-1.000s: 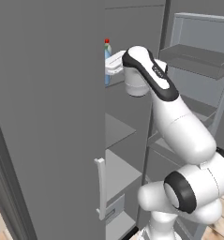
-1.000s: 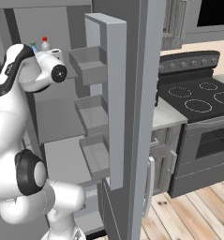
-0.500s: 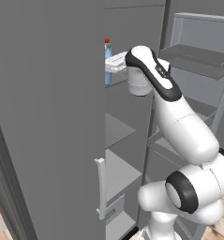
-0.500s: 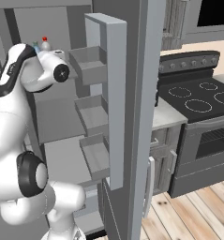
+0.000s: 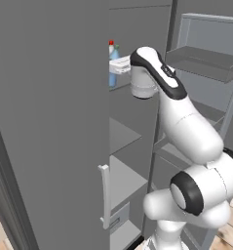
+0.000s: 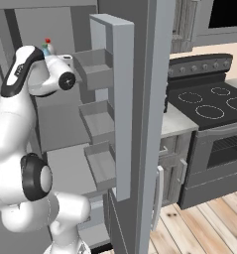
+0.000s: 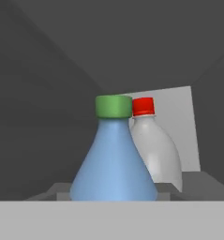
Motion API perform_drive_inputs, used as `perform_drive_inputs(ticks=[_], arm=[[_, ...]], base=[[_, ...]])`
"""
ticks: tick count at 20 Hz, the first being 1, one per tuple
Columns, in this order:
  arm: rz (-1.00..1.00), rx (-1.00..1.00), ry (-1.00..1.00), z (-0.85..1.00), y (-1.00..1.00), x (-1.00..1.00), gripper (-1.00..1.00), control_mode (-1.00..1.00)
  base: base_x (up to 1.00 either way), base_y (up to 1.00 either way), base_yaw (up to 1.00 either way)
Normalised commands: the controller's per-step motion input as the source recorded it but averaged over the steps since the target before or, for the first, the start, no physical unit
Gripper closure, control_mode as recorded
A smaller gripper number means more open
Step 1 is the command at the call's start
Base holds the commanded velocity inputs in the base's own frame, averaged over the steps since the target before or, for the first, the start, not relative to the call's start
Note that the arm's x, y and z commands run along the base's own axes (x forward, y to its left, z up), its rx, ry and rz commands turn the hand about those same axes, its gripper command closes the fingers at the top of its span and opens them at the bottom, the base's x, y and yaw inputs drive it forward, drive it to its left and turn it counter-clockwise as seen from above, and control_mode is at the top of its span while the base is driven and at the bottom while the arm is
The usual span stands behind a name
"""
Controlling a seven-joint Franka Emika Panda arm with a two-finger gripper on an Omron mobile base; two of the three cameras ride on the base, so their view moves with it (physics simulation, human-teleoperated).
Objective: Take the bottled waters from the counter and place them in the freezer to freeze. Close the freezer door after placing the bottles.
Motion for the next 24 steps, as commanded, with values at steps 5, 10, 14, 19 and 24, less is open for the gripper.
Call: perform_drive_inputs(ticks=[5, 10, 14, 19, 24], arm=[[-0.08, 0.00, 0.00, -0.05, 0.01, 0.21, 1.00, -1.00], [-0.04, 0.00, 0.00, -0.05, 0.14, -0.13, 1.00, -1.00], [0.00, 0.00, 0.00, 0.00, 0.15, -0.01, 1.00, -1.00], [0.00, 0.00, 0.00, 0.00, 0.15, 0.01, 1.00, -1.00], [-0.03, 0.00, 0.00, -0.03, 0.02, 0.12, 1.00, -1.00]], base=[[0.00, 0.00, 0.00], [0.00, 0.00, 0.00], [0.00, 0.00, 0.00], [0.00, 0.00, 0.00], [0.00, 0.00, 0.00]])
